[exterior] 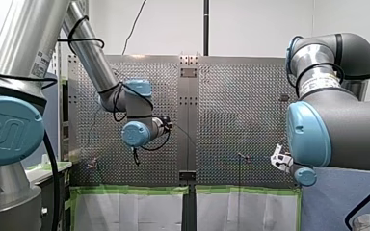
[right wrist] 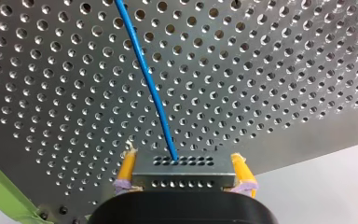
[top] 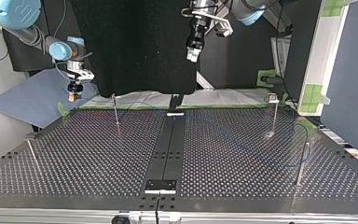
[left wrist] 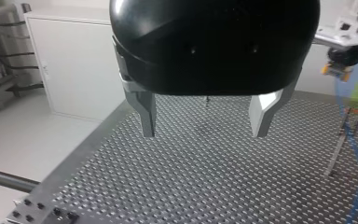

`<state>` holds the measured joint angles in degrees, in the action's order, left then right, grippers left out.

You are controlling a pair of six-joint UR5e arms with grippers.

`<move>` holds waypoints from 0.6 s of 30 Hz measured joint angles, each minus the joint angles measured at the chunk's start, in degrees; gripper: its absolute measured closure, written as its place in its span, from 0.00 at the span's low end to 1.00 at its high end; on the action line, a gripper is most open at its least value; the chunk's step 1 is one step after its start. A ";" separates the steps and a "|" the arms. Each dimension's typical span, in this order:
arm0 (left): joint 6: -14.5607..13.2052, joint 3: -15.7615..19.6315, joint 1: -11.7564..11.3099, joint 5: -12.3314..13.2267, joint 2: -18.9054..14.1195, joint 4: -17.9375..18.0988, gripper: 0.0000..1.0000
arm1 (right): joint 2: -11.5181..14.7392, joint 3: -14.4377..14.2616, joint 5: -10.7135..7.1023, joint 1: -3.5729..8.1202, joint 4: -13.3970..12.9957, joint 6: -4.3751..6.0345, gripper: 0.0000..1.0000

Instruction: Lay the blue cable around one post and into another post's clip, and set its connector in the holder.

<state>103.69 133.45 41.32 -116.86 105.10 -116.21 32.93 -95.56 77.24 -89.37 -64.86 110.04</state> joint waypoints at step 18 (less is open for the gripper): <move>0.02 8.68 -0.80 0.18 -0.02 0.28 0.01 | 3.75 1.92 -0.15 -0.96 5.04 -0.47 1.00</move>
<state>103.71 142.12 40.53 -116.68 105.08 -115.92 36.69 -93.63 77.10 -90.34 -59.82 109.57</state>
